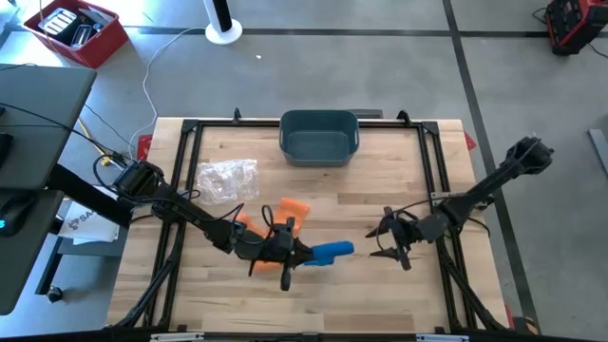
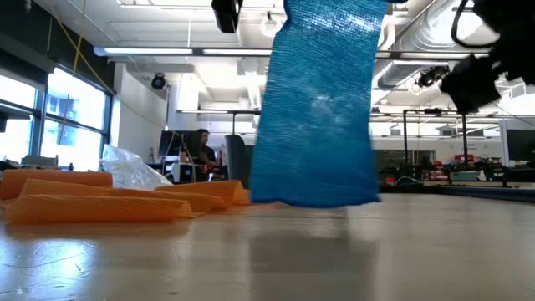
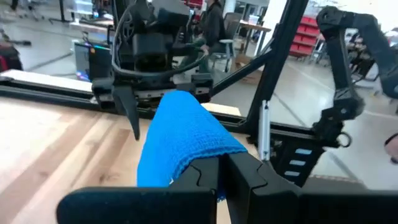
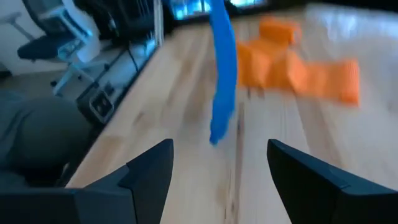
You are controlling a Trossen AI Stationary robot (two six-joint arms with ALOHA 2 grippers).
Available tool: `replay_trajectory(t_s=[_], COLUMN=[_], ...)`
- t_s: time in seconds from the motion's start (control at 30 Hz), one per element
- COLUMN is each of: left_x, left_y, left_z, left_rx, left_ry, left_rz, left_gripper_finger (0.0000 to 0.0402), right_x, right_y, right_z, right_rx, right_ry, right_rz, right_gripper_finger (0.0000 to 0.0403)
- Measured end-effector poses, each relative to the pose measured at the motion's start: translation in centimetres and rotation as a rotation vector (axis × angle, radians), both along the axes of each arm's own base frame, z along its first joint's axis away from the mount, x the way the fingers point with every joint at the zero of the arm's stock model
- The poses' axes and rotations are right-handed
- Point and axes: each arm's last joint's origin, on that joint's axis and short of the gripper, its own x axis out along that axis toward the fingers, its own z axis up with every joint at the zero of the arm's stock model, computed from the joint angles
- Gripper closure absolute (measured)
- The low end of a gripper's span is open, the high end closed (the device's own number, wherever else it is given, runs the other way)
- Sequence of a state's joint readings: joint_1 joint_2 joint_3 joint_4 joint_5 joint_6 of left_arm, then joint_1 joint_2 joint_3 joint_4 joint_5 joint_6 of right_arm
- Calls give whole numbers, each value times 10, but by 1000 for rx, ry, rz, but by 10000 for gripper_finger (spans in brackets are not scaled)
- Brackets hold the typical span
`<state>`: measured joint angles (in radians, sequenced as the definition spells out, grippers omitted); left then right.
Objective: Roll bandage
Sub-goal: Roll the blue bandage
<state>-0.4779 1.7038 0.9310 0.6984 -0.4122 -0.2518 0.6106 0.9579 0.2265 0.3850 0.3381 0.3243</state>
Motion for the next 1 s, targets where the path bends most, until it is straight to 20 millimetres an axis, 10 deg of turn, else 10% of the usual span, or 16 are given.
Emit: replay_trajectory(t_s=[0.6,1.0], left_x=[3,3], left_y=[6,7], left_z=[1,1], left_rx=[-20,21], left_ry=[-8,-14], left_rz=[22,23], left_gripper_finger=[400,400], right_x=[27,46], right_y=[33,26], right_z=[27,9], right_rx=[-253,-159], right_ry=[-406,-345], right_rz=[132,24], right_gripper_finger=[151,151])
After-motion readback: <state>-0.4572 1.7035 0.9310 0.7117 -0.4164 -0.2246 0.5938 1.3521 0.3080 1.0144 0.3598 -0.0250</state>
